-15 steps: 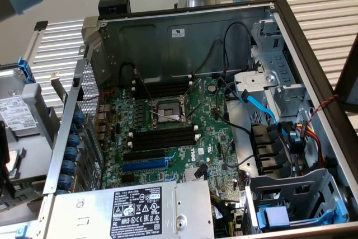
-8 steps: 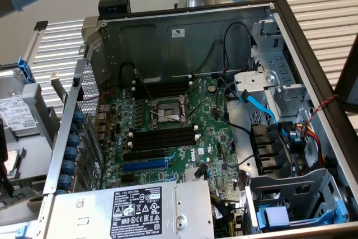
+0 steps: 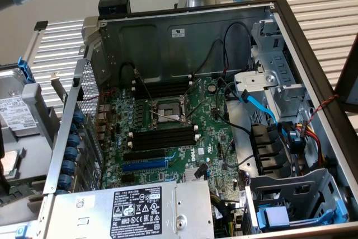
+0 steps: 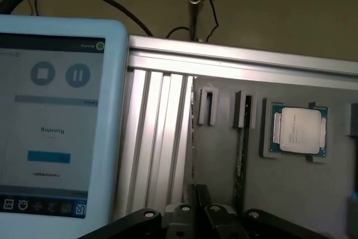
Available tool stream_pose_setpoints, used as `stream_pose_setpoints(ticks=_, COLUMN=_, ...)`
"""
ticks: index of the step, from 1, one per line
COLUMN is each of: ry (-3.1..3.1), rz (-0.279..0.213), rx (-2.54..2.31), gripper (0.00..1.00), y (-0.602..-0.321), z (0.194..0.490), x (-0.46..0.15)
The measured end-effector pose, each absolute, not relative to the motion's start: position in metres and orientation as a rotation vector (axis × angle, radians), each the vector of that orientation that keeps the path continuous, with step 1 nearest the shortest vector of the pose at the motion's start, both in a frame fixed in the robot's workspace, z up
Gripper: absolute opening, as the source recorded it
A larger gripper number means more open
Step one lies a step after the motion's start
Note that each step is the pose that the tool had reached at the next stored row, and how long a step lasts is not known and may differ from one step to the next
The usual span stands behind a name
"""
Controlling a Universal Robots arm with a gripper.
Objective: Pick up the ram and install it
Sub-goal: 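Pick up the ram and move it above insertion slot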
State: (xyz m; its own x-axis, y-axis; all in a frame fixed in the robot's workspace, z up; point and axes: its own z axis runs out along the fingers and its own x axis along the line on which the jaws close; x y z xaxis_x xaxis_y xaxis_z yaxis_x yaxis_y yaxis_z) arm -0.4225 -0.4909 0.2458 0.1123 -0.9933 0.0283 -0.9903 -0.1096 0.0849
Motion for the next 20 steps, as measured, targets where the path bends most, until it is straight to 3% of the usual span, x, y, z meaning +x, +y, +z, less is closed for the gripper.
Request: stream_pose_setpoints(ticks=20, ry=-2.033, rz=-0.06, rx=2.267, gripper=0.12, y=-0.492, z=0.305, x=-0.417)
